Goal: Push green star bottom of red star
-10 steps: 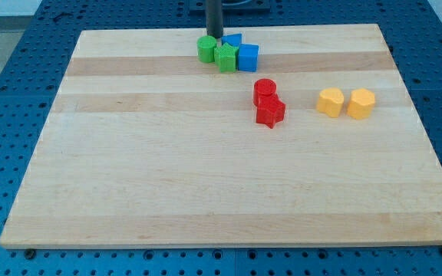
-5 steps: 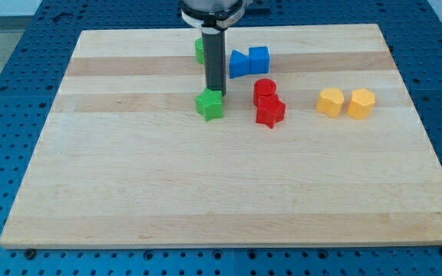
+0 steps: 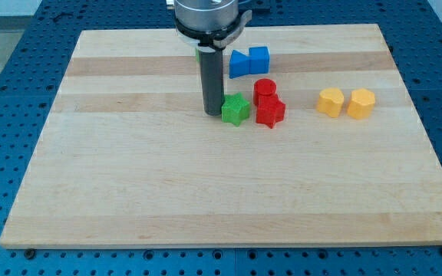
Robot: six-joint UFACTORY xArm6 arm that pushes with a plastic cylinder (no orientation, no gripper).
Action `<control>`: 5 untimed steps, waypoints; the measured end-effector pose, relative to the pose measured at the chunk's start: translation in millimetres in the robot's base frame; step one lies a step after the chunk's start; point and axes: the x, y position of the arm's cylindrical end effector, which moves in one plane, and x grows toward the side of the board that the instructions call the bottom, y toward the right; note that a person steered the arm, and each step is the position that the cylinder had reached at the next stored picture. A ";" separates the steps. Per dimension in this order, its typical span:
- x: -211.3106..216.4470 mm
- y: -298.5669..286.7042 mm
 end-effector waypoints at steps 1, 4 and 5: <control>-22.3 16.5; 28.6 34.4; 60.5 34.4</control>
